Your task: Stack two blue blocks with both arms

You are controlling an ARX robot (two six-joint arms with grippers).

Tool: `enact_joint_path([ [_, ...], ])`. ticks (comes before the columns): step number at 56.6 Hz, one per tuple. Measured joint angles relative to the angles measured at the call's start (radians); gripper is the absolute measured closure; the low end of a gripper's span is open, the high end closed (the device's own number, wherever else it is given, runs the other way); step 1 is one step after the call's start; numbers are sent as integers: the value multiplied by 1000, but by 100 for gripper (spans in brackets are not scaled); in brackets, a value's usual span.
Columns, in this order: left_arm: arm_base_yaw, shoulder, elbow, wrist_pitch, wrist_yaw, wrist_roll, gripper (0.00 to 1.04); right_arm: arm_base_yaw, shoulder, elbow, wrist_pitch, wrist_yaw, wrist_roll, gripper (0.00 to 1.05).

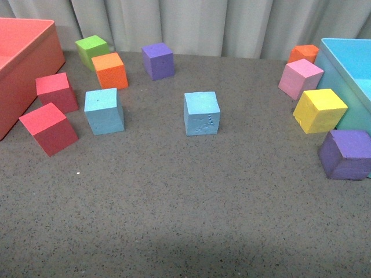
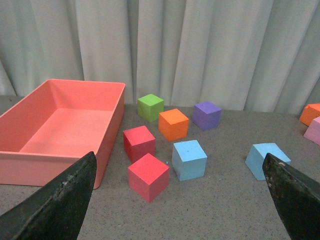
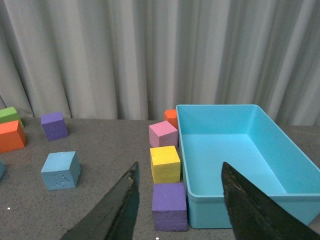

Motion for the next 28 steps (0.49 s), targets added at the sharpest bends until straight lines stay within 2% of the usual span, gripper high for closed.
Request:
enact_joint_path([
  [5, -5, 7, 3, -10, -11, -5, 7, 0, 0, 0, 0, 0, 0, 38],
  [7, -26, 56, 34, -104, -107, -58, 7, 0, 0, 0, 0, 0, 0, 31],
  [9, -36, 116, 53, -145, -147, -98, 7, 0, 0, 0, 0, 0, 0, 26],
  [11, -39, 181, 58, -141, -181, -139, 7, 0, 0, 0, 0, 0, 0, 21],
  [15, -45, 336, 62, -55, -183, -192, 7, 0, 0, 0, 0, 0, 0, 9],
  [28, -119, 927, 224, 364, -134, -233, 7, 0, 0, 0, 0, 0, 0, 10],
])
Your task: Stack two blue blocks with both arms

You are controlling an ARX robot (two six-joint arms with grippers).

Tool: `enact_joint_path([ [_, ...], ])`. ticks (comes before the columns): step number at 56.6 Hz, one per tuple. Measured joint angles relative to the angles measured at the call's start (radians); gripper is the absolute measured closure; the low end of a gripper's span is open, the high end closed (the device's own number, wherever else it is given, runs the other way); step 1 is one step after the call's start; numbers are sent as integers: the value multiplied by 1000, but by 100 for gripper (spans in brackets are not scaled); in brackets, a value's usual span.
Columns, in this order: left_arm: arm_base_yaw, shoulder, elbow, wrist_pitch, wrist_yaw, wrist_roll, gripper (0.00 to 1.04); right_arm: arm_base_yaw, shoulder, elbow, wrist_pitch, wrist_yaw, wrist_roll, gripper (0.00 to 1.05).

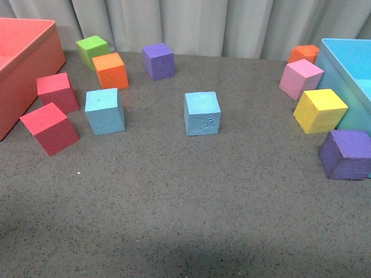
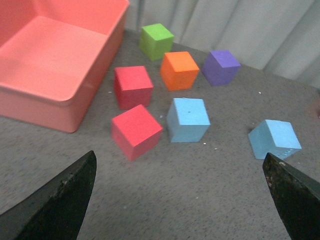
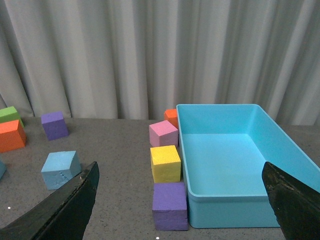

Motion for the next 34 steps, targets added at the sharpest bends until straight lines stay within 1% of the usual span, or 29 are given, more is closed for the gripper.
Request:
enact_joint_path([
  [4, -40, 188, 79, 90, -13, 5, 7, 0, 0, 0, 0, 0, 0, 10],
  [11, -101, 496, 248, 80, -20, 0, 7, 0, 0, 0, 0, 0, 0, 10],
  [16, -137, 730, 439, -12, -25, -19, 7, 0, 0, 0, 0, 0, 0, 10],
  [21, -155, 885, 603, -102, -30, -32, 7, 0, 0, 0, 0, 0, 0, 10],
  [29, -155, 999, 757, -176, -83, -26, 7, 0, 0, 0, 0, 0, 0, 10],
  [34, -149, 1041, 815, -211, -104, -18, 7, 0, 0, 0, 0, 0, 0, 10],
])
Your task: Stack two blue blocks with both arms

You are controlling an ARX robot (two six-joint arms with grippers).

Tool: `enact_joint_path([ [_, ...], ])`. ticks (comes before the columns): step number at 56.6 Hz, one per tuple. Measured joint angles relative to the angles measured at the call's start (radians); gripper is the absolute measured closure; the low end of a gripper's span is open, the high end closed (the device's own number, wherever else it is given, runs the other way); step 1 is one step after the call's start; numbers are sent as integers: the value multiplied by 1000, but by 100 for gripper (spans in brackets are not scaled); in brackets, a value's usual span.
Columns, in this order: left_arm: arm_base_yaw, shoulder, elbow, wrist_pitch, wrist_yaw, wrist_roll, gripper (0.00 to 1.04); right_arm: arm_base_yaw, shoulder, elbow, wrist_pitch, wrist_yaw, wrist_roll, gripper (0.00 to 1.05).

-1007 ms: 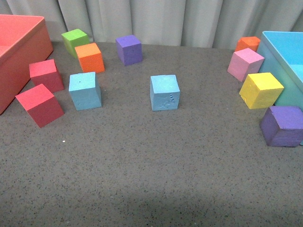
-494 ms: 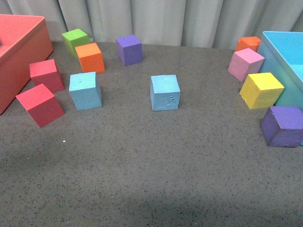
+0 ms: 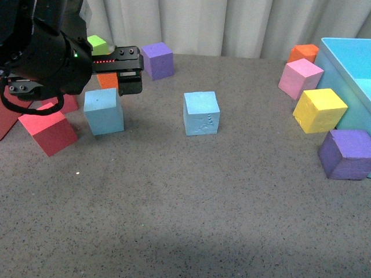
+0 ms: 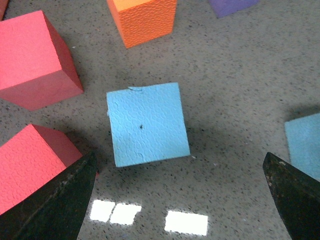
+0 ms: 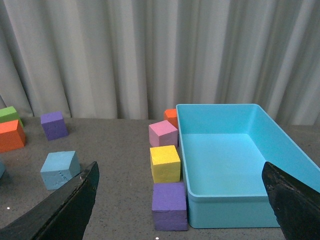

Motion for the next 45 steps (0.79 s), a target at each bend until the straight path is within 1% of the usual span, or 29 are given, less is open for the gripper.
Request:
enact_joint_path([
  [9, 18, 79, 91, -60, -6, 10, 7, 0, 0, 0, 0, 0, 0, 10],
  [10, 35, 141, 167, -115, 14, 2, 7, 0, 0, 0, 0, 0, 0, 10],
  [11, 37, 146, 173, -120, 17, -2, 7, 0, 0, 0, 0, 0, 0, 10],
  [12, 46, 183, 232, -186, 39, -20, 7, 0, 0, 0, 0, 0, 0, 10],
  [22, 58, 250, 310, -258, 27, -27, 7, 0, 0, 0, 0, 0, 0, 10],
  [38, 60, 319, 374, -284, 35, -13, 7, 0, 0, 0, 0, 0, 0, 10],
  [41, 60, 328, 387, -300, 34, -9, 11, 0, 0, 0, 0, 0, 0, 10],
  [45, 60, 340, 405, -331, 33, -10, 22, 0, 0, 0, 0, 0, 0, 10],
])
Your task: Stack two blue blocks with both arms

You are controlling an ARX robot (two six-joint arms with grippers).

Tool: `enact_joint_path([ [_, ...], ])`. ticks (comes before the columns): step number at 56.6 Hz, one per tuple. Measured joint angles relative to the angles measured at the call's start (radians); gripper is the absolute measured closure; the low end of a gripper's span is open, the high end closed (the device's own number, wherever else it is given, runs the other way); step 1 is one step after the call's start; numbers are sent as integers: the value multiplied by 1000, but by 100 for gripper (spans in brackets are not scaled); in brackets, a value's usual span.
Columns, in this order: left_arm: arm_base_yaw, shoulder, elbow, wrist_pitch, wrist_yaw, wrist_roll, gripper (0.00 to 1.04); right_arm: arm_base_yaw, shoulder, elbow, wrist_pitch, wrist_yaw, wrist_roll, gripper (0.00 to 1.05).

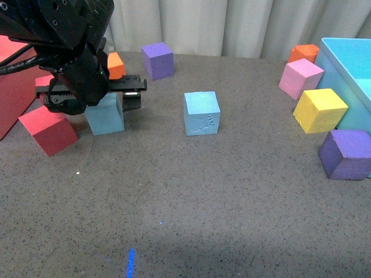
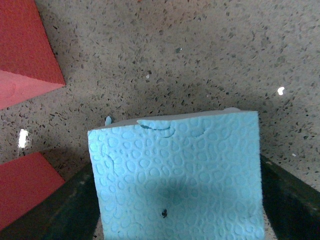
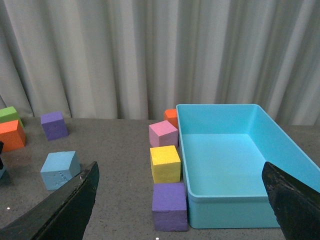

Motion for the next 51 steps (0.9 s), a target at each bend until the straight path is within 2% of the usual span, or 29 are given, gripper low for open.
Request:
enact_joint_path([
  [11, 1, 7, 14, -30, -1, -1, 49, 0, 0, 0, 0, 0, 0, 10],
  [16, 0, 4, 14, -35, 2, -2, 54, 0, 0, 0, 0, 0, 0, 10],
  [28, -23, -54, -6, -56, 3, -10, 57, 0, 0, 0, 0, 0, 0, 10],
  [37, -124, -174, -12, -80, 3, -36, 57, 0, 0, 0, 0, 0, 0, 10],
  [51, -259, -182, 44, -135, -5, -80, 58, 0, 0, 0, 0, 0, 0, 10],
])
